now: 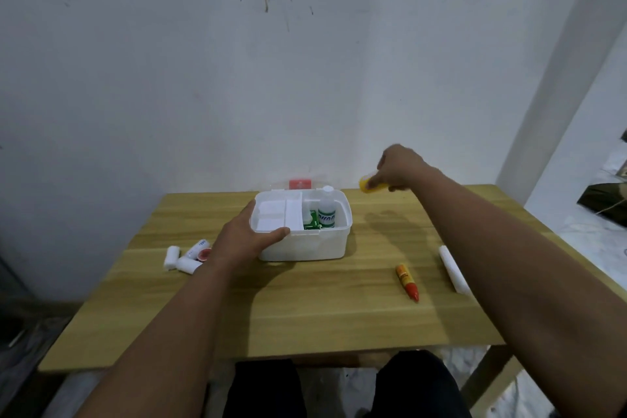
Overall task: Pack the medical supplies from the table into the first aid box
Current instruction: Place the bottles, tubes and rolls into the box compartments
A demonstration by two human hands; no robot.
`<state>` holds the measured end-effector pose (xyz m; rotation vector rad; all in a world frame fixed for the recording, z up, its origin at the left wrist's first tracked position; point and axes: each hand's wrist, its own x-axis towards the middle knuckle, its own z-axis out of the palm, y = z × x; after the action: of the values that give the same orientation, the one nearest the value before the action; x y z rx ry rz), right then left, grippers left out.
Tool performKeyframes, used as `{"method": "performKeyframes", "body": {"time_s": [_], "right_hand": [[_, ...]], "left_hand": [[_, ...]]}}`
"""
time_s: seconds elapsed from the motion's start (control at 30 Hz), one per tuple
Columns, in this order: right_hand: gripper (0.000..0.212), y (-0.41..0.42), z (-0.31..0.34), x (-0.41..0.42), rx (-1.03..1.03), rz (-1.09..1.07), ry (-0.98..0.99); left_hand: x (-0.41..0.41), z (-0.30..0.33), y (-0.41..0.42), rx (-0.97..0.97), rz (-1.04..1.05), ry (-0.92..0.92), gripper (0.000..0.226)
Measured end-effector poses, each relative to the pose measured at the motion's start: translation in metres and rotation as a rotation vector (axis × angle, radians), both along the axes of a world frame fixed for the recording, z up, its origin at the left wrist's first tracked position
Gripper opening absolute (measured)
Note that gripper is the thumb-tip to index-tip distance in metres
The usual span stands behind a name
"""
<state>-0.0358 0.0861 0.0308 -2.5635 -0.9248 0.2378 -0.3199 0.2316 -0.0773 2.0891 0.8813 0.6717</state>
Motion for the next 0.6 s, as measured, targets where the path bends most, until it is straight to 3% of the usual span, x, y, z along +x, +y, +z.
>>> {"method": "performKeyframes", "body": {"time_s": [0.1, 0.23, 0.6], "right_hand": [[0.053, 0.011, 0.025, -0.016, 0.065, 0.072, 0.065], [0.045, 0.026, 0.032, -0.037, -0.028, 0.155, 0.141], [0.046, 0.051, -0.031, -0.066, -0.237, 0.25, -0.121]], "left_hand": [[0.002, -0.001, 0.001, -0.003, 0.002, 0.006, 0.087], [0.002, -0.002, 0.003, -0.009, 0.009, 0.008, 0.089], [0.003, -0.011, 0.014, -0.006, -0.001, 0.054, 0.099]]}}
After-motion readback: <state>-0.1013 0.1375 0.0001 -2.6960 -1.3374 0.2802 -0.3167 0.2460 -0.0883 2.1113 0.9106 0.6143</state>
